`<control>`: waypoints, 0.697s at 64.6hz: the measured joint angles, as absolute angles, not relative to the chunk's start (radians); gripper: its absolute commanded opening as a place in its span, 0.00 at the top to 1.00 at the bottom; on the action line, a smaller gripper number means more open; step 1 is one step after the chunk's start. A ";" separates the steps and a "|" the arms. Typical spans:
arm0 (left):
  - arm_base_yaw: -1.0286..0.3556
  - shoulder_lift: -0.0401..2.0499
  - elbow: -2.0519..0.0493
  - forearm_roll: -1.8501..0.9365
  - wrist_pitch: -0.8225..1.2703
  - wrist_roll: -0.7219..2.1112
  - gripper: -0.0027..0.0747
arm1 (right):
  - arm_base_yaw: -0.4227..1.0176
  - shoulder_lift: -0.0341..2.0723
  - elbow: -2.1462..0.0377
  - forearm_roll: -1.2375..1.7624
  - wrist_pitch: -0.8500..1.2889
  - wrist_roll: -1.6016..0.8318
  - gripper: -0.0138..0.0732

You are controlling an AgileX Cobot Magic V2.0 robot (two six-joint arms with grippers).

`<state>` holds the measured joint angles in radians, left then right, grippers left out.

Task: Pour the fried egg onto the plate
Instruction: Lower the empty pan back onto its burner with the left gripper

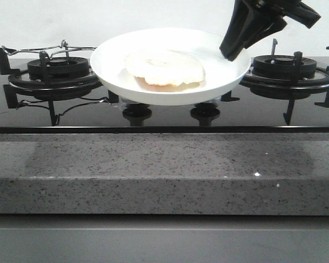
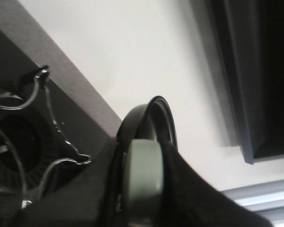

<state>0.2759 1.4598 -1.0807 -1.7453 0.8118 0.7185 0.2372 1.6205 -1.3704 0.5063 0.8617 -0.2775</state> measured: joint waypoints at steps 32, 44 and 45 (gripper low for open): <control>0.323 1.719 -1.173 -1.748 0.825 0.709 0.99 | 0.237 1.620 -1.370 0.506 0.862 -0.278 0.91; 0.323 1.761 -1.190 -1.751 0.829 0.707 0.99 | 0.237 1.620 -1.370 0.506 0.862 -0.278 0.91; 0.323 1.761 -1.190 -1.751 0.829 0.707 0.99 | 0.237 1.620 -1.370 0.506 0.862 -0.278 0.91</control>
